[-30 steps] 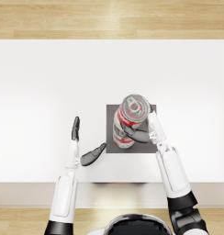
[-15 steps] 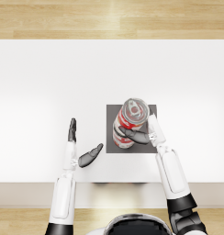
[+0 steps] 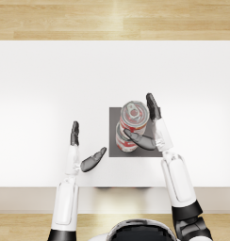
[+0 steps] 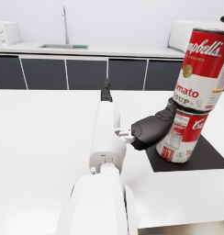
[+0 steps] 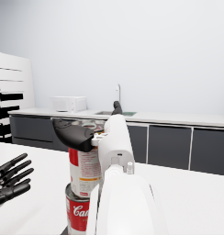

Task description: Pick up the red can on the left and place it in the middle, then pick up the red can on the right and place it on top of the can in the middle

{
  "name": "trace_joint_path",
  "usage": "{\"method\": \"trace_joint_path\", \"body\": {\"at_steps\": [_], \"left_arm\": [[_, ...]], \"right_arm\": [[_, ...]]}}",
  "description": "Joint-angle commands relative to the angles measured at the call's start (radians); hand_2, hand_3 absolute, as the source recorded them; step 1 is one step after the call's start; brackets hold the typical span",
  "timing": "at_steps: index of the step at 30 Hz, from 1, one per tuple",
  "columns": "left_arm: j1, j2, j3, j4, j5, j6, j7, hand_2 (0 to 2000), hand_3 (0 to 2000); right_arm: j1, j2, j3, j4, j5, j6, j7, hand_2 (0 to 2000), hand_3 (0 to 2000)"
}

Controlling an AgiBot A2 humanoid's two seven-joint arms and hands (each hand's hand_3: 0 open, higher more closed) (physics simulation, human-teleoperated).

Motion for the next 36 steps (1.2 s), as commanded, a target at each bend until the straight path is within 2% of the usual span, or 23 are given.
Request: {"method": "trace_joint_path", "body": {"at_steps": [1, 7, 12, 22, 24, 27, 29, 30, 36], "left_arm": [[0.022, 0.005, -0.008, -0.063, 0.0, 0.0, 0.0, 0, 0], [0.093, 0.021, -0.051, -0.17, 0.0, 0.0, 0.0, 0, 0], [0.178, 0.012, -0.127, -0.252, 0.0, 0.0, 0.0, 0, 0], [0.228, -0.003, -0.27, -0.283, 0.0, 0.0, 0.0, 0, 0], [0.222, -0.002, -0.29, -0.274, 0.0, 0.0, 0.0, 0, 0], [0.211, 0.001, -0.312, -0.25, 0.0, 0.0, 0.0, 0, 0], [0.207, 0.003, -0.316, -0.246, 0.0, 0.0, 0.0, 0, 0], [0.202, 0.004, -0.301, -0.255, 0.0, 0.0, 0.0, 0, 0], [0.197, 0.006, -0.314, -0.245, 0.0, 0.0, 0.0, 0, 0]], "right_arm": [[0.055, 0.071, 0.031, 0.113, -0.001, -0.004, 0.0, 0, 0], [0.078, 0.058, -0.063, 0.216, 0.0, -0.001, -0.001, 0, 0], [0.071, 0.054, -0.176, 0.294, 0.0, -0.001, 0.0, 0, 0], [0.046, 0.049, -0.325, 0.351, 0.0, -0.001, 0.006, 0, 0], [0.021, 0.046, -0.346, 0.351, 0.0, -0.001, 0.139, 0, 0], [-0.004, 0.043, -0.372, 0.339, 0.0, -0.001, 0.228, 0, 0], [-0.033, 0.039, -0.377, 0.322, 0.0, -0.001, 0.253, 0, 0], [-0.016, 0.042, -0.36, 0.334, -0.001, -0.001, 0.26, 0, 0], [-0.042, 0.039, -0.375, 0.323, -0.001, -0.001, 0.277, 0, 0]]}}
